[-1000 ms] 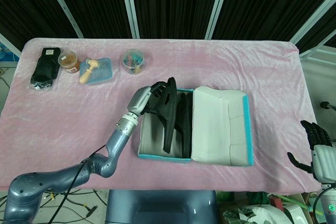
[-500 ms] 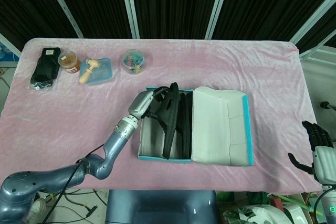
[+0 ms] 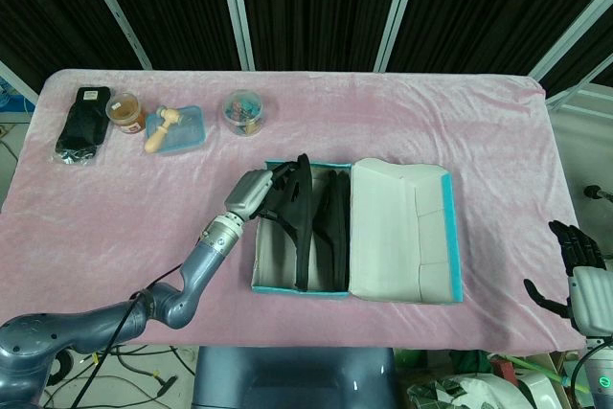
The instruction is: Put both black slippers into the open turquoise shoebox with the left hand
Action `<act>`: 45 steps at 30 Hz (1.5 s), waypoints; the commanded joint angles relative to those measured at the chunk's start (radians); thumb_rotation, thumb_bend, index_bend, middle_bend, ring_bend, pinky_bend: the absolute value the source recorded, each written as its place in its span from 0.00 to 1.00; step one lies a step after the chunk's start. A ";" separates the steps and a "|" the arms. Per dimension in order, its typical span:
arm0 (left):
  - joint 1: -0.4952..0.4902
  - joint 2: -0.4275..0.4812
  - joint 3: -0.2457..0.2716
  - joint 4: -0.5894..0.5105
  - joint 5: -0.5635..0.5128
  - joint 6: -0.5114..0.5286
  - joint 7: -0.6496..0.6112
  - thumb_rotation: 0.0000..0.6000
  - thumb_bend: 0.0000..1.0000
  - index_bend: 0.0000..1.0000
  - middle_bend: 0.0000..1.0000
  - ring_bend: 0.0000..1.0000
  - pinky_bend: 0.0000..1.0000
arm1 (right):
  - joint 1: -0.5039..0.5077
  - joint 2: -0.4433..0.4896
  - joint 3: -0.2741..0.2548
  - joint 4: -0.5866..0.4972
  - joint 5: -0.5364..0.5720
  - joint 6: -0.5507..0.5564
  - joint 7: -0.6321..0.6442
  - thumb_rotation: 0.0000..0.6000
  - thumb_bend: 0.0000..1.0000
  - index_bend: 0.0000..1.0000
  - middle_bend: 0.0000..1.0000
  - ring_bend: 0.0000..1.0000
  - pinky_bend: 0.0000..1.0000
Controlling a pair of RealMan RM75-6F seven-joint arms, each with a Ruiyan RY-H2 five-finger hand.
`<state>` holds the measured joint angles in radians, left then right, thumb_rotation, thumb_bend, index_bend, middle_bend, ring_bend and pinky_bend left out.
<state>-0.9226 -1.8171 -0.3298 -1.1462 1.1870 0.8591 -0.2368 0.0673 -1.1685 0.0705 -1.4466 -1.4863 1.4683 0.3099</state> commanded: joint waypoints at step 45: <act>0.052 0.204 0.103 -0.279 -0.071 0.076 0.478 1.00 0.00 0.00 0.00 0.00 0.00 | -0.005 -0.002 0.004 -0.008 -0.003 0.008 -0.013 1.00 0.18 0.00 0.06 0.00 0.07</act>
<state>-0.8782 -1.6248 -0.2304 -1.4107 1.1125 0.9209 0.2294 0.0626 -1.1705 0.0748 -1.4541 -1.4894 1.4765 0.2973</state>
